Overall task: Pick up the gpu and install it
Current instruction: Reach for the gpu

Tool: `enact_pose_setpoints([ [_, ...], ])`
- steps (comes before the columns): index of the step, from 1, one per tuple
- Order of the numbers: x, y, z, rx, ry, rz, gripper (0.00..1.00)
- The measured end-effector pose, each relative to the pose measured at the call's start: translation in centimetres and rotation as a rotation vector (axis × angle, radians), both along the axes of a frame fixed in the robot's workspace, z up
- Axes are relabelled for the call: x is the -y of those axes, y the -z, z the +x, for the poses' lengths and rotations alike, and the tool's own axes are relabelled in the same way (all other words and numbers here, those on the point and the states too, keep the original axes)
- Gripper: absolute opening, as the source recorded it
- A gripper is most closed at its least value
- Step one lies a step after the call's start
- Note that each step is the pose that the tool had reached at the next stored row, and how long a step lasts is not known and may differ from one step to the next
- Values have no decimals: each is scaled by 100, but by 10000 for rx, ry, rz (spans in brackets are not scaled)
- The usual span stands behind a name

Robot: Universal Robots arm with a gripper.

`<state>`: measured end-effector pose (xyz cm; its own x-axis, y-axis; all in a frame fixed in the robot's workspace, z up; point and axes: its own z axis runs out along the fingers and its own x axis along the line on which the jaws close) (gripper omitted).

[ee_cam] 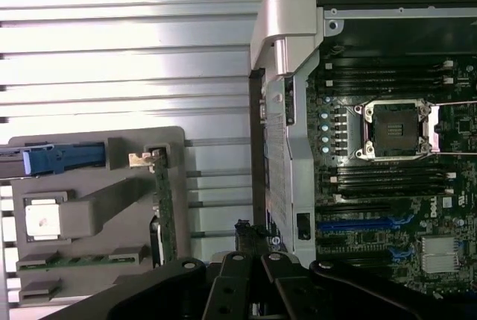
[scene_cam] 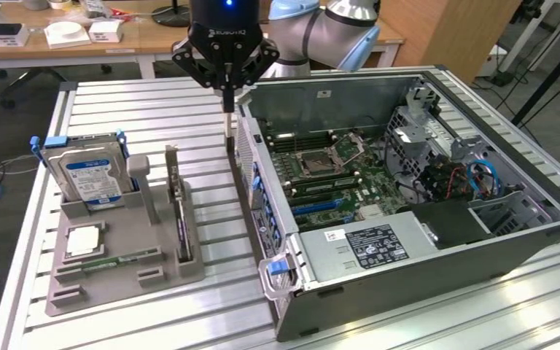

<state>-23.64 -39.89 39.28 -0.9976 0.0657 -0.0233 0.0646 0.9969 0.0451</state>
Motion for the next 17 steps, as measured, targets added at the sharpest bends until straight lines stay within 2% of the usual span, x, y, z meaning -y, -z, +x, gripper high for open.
enact_pose_setpoints([
  [17, 0, 0, -199, -1, -1, 0, 11],
])
